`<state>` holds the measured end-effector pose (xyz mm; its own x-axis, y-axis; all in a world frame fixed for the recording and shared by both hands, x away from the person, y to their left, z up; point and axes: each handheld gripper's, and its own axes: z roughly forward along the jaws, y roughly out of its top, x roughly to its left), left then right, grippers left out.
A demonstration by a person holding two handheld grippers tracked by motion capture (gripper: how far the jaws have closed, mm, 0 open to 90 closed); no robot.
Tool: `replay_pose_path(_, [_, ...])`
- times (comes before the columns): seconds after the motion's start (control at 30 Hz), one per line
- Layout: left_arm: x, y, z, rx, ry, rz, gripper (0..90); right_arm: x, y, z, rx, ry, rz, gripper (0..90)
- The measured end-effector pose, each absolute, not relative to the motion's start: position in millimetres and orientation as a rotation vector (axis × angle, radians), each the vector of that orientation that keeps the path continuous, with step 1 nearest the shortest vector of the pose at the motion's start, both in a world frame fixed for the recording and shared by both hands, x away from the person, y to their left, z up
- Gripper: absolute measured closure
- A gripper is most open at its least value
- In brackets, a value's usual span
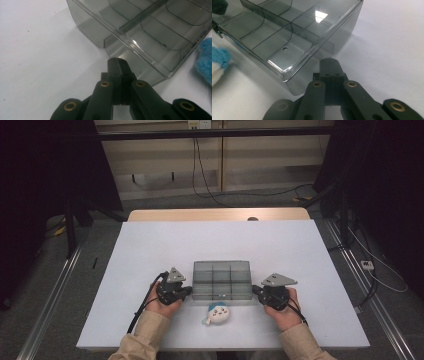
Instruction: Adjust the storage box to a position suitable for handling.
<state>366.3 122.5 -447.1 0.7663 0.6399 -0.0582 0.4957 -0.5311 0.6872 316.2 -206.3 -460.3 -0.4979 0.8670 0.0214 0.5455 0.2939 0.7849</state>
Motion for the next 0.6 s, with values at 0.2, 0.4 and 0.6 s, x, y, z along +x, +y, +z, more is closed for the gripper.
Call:
replay_pose_path(0.2, [366.5,123.1,-447.2,2.243,0.842,0.260,90.0,316.3,-206.4,-460.4,1.264,2.162,1.064,90.0])
replay_pose_path(0.4, [367.1,124.2,-447.7,2.233,0.857,0.252,90.0,316.1,-206.0,-460.5,1.267,2.169,1.061,90.0])
replay_pose_path(0.6, [369.1,126.8,-448.3,2.219,0.860,0.207,90.0,317.1,-207.8,-460.0,1.260,2.173,1.078,90.0])
